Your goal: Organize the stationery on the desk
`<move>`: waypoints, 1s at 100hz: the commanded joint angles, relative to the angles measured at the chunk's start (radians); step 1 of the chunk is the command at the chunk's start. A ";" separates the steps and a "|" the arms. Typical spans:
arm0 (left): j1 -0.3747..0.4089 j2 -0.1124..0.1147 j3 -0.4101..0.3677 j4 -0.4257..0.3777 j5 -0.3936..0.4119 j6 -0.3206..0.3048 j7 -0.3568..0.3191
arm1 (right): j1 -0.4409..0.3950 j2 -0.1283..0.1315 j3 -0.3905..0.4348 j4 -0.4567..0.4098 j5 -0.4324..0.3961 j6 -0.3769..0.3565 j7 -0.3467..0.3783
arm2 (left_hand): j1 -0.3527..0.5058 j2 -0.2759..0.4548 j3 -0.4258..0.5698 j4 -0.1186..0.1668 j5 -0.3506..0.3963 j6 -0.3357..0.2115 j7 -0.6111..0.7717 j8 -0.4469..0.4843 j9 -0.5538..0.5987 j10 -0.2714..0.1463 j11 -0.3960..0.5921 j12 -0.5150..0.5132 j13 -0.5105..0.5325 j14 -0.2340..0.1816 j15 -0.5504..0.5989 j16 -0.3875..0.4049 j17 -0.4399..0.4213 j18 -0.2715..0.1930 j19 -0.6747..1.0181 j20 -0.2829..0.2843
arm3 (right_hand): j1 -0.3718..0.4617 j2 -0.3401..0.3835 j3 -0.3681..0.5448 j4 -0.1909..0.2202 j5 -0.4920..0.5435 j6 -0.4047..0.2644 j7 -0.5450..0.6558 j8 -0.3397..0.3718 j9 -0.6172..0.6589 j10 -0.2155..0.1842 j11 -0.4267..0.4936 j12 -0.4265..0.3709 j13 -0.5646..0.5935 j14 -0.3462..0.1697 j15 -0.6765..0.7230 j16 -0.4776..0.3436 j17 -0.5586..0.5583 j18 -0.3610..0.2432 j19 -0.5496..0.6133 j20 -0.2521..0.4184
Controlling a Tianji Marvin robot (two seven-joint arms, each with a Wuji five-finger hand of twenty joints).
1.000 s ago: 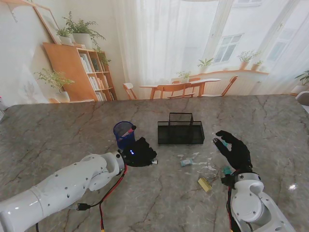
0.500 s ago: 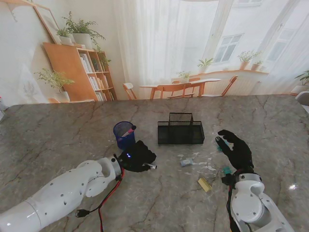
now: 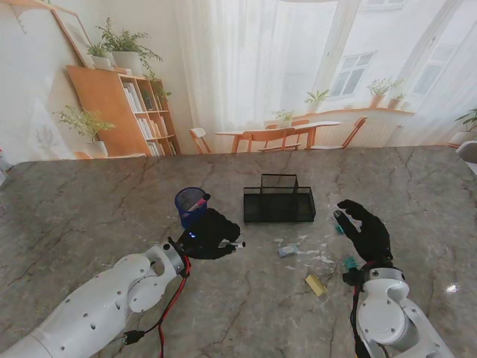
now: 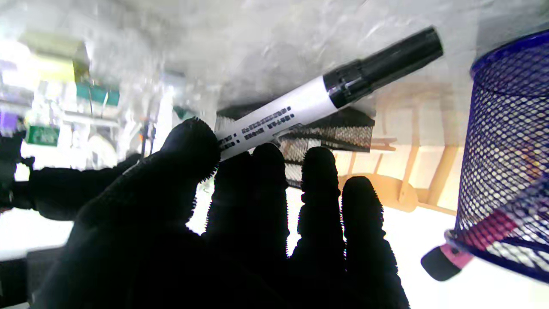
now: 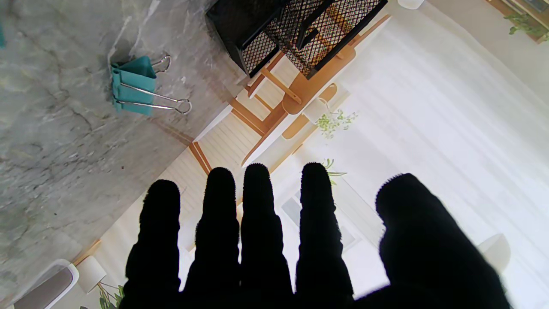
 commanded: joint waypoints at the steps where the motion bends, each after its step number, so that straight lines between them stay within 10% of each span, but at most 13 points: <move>1: 0.030 -0.014 -0.010 -0.026 -0.019 0.006 0.020 | -0.003 -0.004 0.002 -0.004 0.000 -0.002 0.009 | 0.035 0.011 0.125 0.116 -0.011 -0.004 0.121 0.051 -0.002 -0.124 0.028 -0.002 -0.001 -0.012 -0.011 0.012 -0.013 -0.030 -0.012 0.035 | -0.012 0.031 -0.032 0.032 0.018 0.004 0.006 0.004 0.005 0.003 -0.004 0.017 -0.009 -0.004 -0.001 0.010 -0.013 0.007 0.010 0.019; 56: 0.235 -0.120 -0.222 -0.277 -0.348 0.176 0.140 | -0.006 -0.004 0.003 -0.004 -0.006 -0.005 0.005 | 0.054 0.014 0.102 0.110 -0.011 -0.004 0.117 0.049 -0.005 -0.121 0.028 -0.003 -0.004 -0.009 -0.016 0.018 -0.010 -0.031 -0.027 0.063 | -0.009 0.032 -0.036 0.033 0.018 0.003 0.005 0.004 0.004 0.003 -0.004 0.018 -0.009 -0.003 0.000 0.010 -0.013 0.007 0.010 0.020; 100: 0.175 -0.145 -0.298 -0.231 -0.442 0.247 0.162 | -0.003 -0.001 0.002 0.000 -0.021 0.007 0.010 | 0.073 0.016 0.077 0.106 -0.011 0.000 0.106 0.041 -0.008 -0.118 0.019 -0.002 -0.007 -0.010 -0.022 0.017 -0.008 -0.036 -0.037 0.075 | -0.007 0.033 -0.037 0.033 0.018 0.002 0.005 0.004 0.004 0.002 -0.004 0.018 -0.010 -0.004 0.000 0.010 -0.013 0.006 0.010 0.021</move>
